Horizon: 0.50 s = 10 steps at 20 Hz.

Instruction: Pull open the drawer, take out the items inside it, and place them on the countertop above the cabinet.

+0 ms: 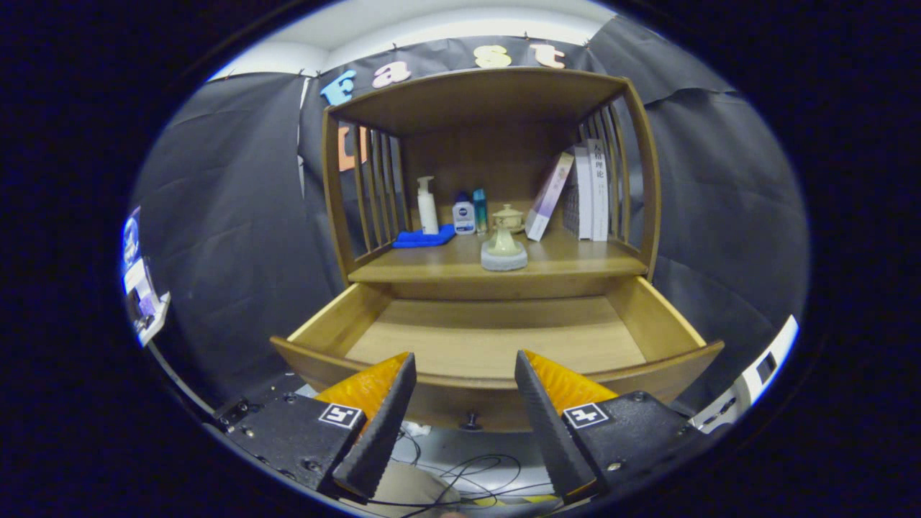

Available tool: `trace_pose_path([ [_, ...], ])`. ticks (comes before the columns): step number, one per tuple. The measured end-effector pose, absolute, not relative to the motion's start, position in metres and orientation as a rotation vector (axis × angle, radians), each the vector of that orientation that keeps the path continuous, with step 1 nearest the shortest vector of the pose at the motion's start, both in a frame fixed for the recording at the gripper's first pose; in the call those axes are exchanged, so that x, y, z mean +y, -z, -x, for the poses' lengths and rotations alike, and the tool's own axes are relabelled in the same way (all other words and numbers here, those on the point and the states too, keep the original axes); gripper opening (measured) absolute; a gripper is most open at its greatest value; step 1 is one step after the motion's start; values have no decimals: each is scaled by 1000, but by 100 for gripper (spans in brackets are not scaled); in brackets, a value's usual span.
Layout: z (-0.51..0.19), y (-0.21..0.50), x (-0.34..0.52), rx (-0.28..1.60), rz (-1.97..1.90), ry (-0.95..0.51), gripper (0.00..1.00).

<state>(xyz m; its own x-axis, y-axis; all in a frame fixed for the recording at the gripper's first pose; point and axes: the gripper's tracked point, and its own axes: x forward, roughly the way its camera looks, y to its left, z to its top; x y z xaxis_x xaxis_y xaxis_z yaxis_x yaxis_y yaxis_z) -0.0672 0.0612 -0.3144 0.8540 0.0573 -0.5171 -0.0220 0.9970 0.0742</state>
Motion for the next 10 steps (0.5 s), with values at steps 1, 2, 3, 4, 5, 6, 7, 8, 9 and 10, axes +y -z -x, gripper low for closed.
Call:
trace_pose_path([
  [1, 72, 323, 59, 566, -62, -39, 88],
  [2, 75, 332, 58, 583, -63, -36, 88],
  [3, 77, 340, 56, 596, -66, -32, 87],
  [4, 78, 349, 56, 610, -71, -28, 87],
  [5, 78, 357, 57, 622, -75, -25, 87],
  [6, 77, 365, 55, 640, -73, -21, 87],
  [7, 74, 370, 56, 646, -72, -16, 87],
  [8, 71, 375, 58, 656, -66, -7, 88],
  [9, 71, 378, 57, 655, -61, 12, 88],
  [10, 69, 377, 56, 645, -37, 30, 87],
])
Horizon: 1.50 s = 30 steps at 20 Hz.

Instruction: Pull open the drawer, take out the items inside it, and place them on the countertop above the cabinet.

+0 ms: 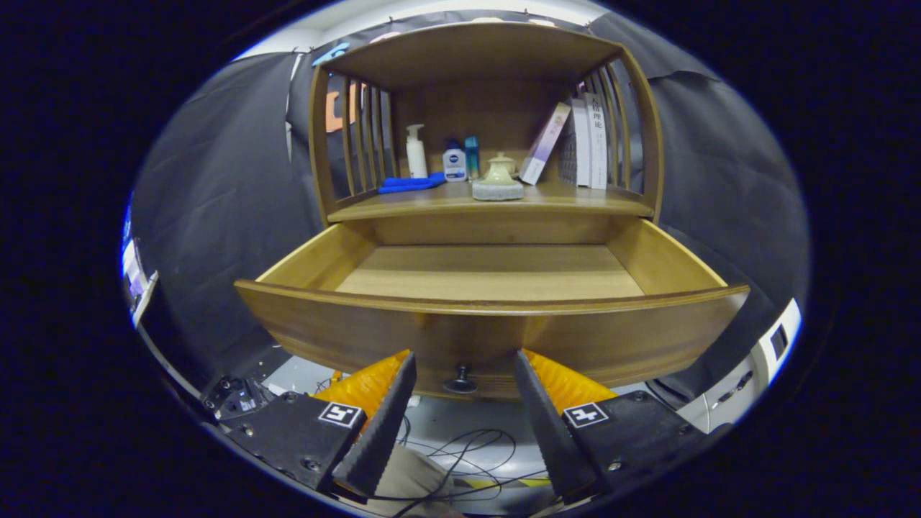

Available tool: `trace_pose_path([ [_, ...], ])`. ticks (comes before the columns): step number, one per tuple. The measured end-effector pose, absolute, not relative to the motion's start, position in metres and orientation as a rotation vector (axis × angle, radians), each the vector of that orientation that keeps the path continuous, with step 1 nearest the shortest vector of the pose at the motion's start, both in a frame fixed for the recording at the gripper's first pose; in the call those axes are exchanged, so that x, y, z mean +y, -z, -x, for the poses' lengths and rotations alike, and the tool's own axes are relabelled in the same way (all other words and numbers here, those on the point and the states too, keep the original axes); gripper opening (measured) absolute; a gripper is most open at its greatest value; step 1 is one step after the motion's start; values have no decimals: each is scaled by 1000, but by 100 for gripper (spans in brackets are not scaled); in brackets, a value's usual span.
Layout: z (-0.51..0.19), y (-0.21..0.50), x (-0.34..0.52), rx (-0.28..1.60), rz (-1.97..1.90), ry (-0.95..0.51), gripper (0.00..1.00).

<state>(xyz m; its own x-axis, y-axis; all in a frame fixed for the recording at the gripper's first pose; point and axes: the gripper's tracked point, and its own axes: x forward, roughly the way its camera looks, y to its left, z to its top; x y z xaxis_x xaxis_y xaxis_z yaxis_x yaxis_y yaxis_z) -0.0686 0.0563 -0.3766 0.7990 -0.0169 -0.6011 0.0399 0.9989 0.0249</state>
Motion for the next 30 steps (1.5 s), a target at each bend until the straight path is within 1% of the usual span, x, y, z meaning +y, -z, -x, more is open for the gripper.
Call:
trace_pose_path([
  [3, 63, 378, 53, 636, 10, 77, 88],
  [6, 51, 375, 50, 629, -53, 122, 87],
  [9, 43, 379, 50, 632, -34, 127, 88],
  [16, -14, 375, 45, 584, -36, 131, 89],
  [17, -18, 380, 44, 611, -38, 134, 89],
  [20, -39, 383, 43, 598, -14, 141, 89],
  [30, -80, 393, 37, 590, 65, 158, 89],
])
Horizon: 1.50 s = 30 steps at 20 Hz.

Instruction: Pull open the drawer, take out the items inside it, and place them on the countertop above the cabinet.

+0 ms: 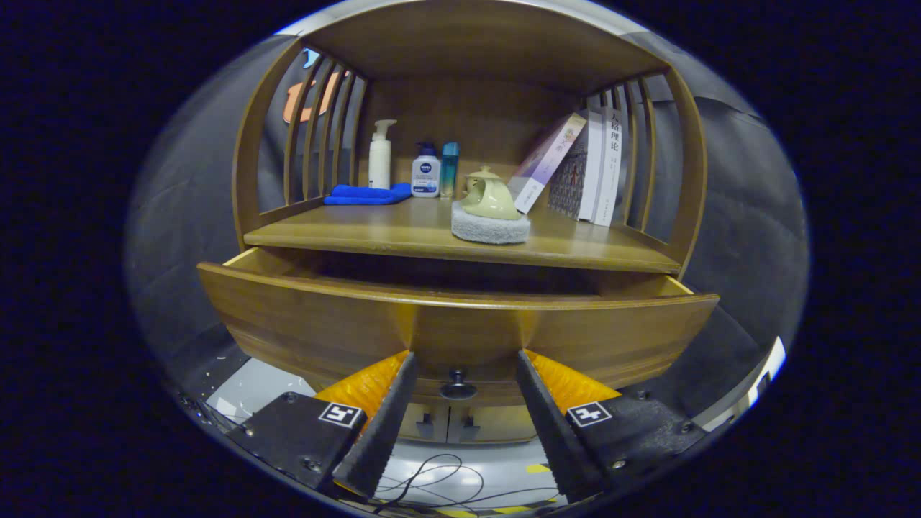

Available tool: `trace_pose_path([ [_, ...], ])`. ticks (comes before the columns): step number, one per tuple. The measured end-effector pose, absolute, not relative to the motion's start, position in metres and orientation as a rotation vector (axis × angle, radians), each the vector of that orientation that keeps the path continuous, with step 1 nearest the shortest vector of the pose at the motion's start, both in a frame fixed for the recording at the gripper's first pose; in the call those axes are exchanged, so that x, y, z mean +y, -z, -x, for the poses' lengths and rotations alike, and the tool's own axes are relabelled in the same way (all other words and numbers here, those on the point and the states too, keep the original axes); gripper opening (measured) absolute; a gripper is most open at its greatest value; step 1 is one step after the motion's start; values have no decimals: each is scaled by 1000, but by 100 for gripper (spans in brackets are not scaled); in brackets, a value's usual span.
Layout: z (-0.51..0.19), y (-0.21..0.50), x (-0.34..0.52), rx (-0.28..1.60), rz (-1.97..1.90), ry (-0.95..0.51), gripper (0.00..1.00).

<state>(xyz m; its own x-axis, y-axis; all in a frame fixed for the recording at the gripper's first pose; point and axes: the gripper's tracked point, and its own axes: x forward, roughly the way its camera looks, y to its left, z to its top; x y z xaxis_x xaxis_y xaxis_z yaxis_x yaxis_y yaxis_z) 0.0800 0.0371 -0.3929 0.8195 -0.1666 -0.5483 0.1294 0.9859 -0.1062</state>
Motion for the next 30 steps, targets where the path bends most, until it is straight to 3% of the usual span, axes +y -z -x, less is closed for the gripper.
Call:
trace_pose_path([
  [17, -134, 399, 32, 619, 79, 166, 90],
  [20, -130, 392, 38, 622, 70, 105, 92],
  [30, -32, 203, 42, 270, 34, -53, 93],
])
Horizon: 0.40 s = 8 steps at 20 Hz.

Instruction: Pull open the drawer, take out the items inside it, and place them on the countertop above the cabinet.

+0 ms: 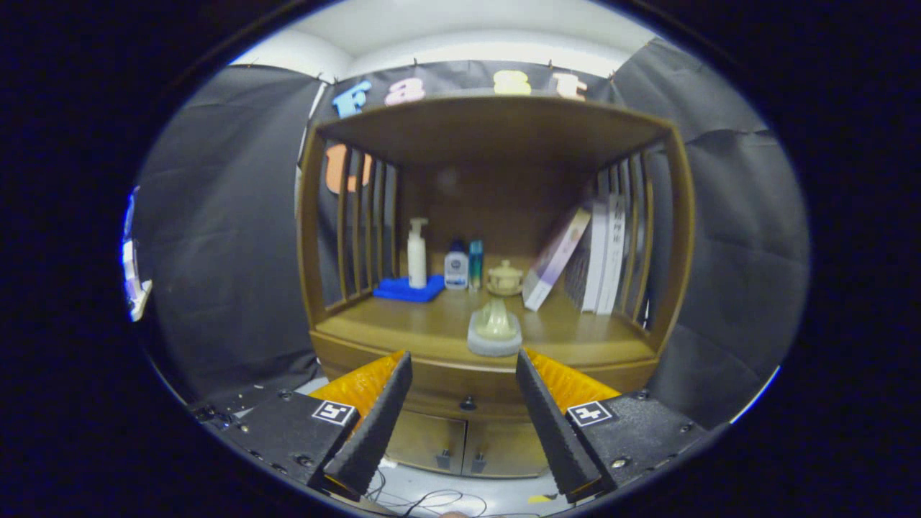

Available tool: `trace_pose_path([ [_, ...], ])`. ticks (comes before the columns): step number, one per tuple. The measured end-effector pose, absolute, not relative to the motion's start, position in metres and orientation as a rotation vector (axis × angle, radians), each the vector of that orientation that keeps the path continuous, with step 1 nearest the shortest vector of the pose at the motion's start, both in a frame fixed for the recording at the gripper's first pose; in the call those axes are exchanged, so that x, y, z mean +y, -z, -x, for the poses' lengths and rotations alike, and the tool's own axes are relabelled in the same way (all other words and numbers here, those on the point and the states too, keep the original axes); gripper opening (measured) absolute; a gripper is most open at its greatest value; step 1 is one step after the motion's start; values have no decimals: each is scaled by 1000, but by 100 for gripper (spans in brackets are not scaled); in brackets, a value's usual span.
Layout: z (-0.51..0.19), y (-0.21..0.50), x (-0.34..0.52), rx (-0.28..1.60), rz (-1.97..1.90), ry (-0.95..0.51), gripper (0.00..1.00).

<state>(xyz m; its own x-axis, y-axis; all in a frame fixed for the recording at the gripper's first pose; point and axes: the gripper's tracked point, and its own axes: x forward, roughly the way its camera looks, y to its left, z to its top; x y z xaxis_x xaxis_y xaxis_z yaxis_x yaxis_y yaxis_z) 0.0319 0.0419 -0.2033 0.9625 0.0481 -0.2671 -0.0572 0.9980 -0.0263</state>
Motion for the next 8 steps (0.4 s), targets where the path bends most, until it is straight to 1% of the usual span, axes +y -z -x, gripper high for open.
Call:
trace_pose_path([
  [4, 15, 136, 30, 151, 21, -63, 92],
  [6, 35, 109, 22, 107, -10, -73, 97],
  [8, 51, 89, 12, 85, -35, -80, 98],
])
